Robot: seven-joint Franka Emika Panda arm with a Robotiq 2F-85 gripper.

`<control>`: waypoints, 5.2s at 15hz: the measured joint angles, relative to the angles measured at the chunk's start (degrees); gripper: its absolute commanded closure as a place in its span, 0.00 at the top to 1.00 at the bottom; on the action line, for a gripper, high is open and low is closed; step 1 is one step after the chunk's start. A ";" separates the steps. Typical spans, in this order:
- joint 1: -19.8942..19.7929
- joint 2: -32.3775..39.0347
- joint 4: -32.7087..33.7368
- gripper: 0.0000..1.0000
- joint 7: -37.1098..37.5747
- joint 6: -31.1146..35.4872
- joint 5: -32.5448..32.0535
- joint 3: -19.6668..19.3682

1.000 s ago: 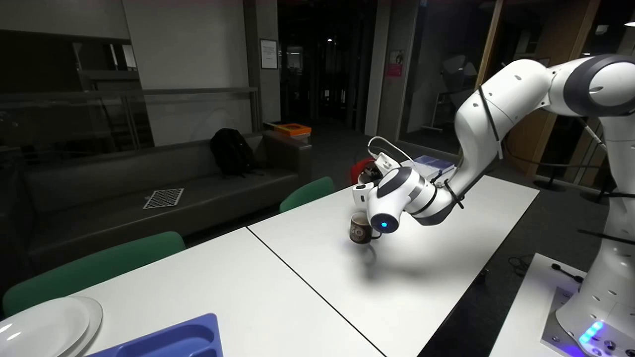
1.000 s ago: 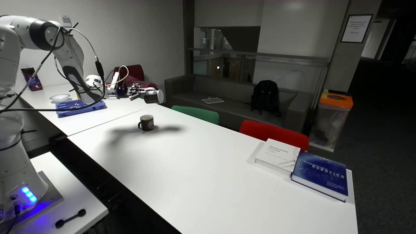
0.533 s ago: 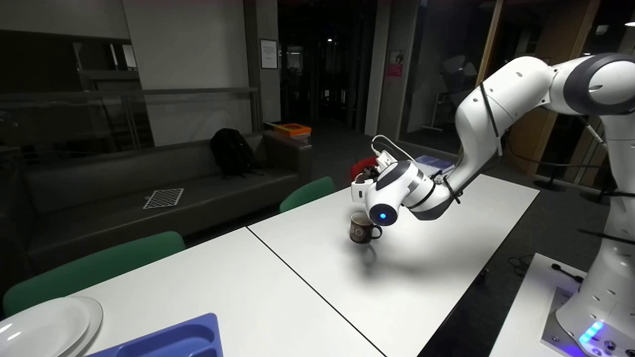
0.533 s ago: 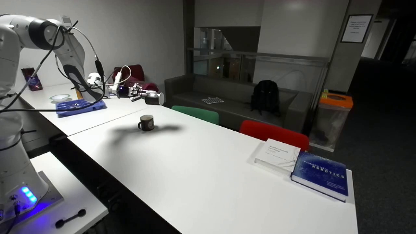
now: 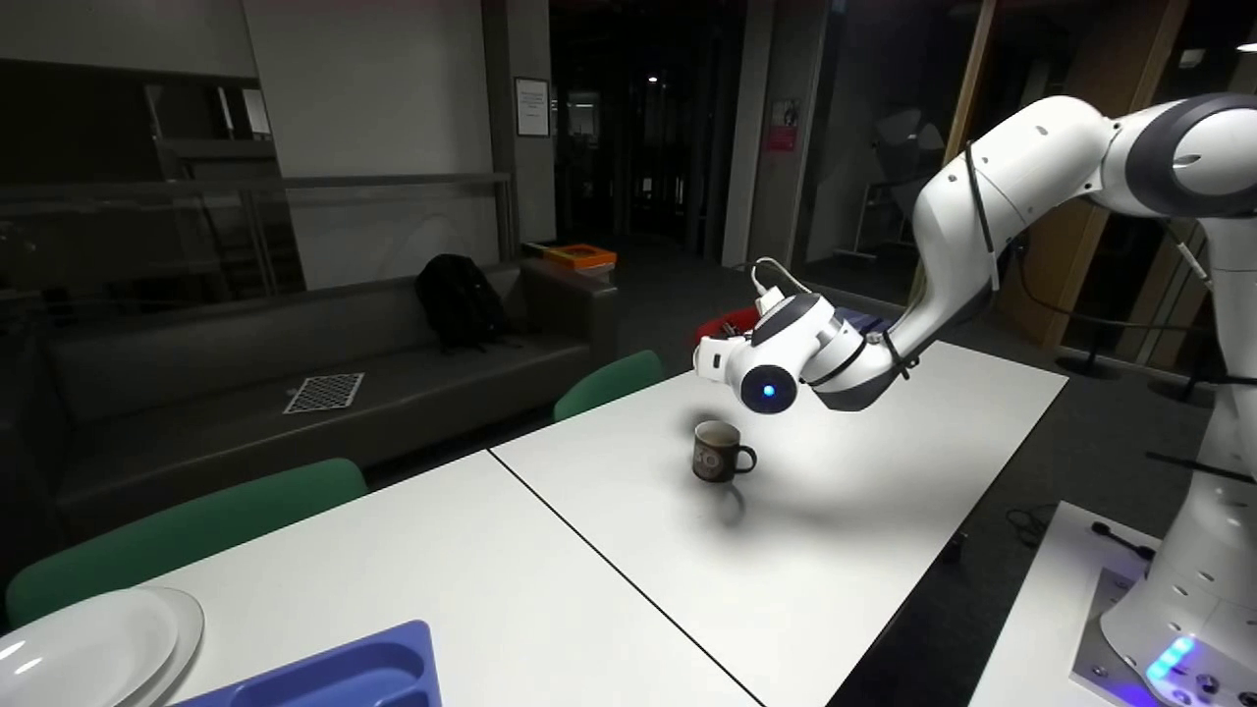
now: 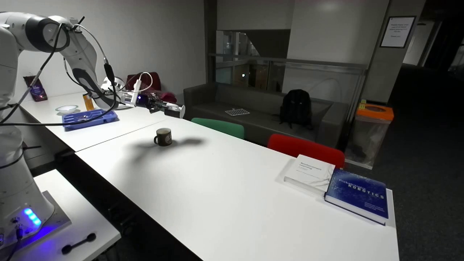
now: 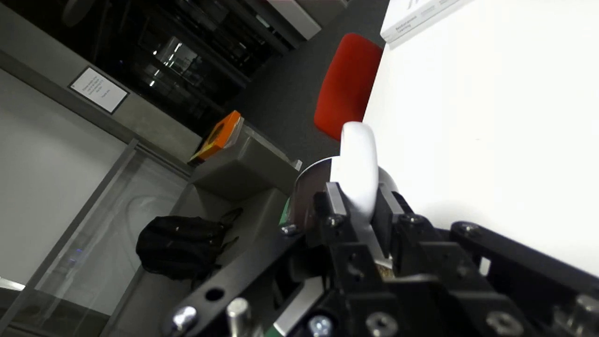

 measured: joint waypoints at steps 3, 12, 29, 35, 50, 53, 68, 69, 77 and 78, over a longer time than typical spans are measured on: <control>-1.63 -1.19 -0.46 0.05 3.93 5.26 0.00 -0.46; -6.02 -4.39 -2.24 0.05 15.53 21.25 -0.18 -3.77; -15.17 -6.88 -6.41 0.05 44.20 47.22 -12.67 -9.76; -18.33 -6.97 -6.79 0.05 46.13 59.05 -14.76 -10.91; -19.38 -6.94 -14.59 0.05 36.40 75.83 -11.65 -19.49; -18.29 -6.87 -17.73 0.05 31.28 76.94 -8.60 -22.72; -15.27 -6.24 -22.26 0.05 11.45 79.63 9.13 -27.66; -15.31 -5.98 -22.28 0.05 10.64 80.17 10.17 -27.64; -16.21 -5.12 -22.34 0.60 9.53 81.64 12.03 -27.28; -16.21 -4.85 -22.46 0.68 9.53 81.65 12.05 -27.21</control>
